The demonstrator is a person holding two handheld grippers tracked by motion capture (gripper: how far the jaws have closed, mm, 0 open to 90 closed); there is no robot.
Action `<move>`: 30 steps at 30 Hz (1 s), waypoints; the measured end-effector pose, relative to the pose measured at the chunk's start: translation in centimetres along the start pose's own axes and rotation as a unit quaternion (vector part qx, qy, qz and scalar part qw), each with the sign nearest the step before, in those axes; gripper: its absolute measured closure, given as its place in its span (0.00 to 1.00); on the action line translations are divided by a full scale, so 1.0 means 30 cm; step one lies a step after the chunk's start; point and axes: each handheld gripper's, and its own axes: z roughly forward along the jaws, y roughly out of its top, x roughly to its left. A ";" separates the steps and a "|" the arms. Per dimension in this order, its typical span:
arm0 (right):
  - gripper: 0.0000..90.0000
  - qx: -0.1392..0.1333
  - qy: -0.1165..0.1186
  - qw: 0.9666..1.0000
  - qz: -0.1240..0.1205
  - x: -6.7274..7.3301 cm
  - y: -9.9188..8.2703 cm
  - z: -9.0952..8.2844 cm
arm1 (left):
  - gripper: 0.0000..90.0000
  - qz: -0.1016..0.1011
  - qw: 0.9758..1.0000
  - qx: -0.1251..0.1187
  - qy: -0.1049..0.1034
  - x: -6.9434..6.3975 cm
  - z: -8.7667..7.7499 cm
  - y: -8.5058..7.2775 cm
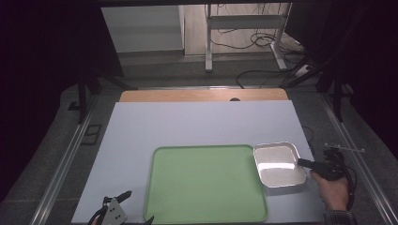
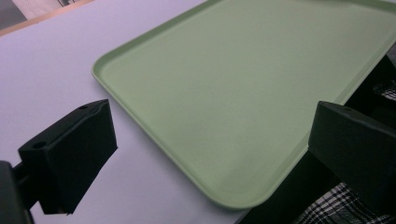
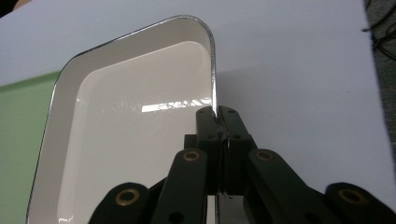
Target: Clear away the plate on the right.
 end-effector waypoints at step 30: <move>0.98 0.034 0.069 0.996 -0.036 0.240 -0.019 0.141 | 0.01 -0.002 1.000 0.001 0.000 0.002 0.002 0.000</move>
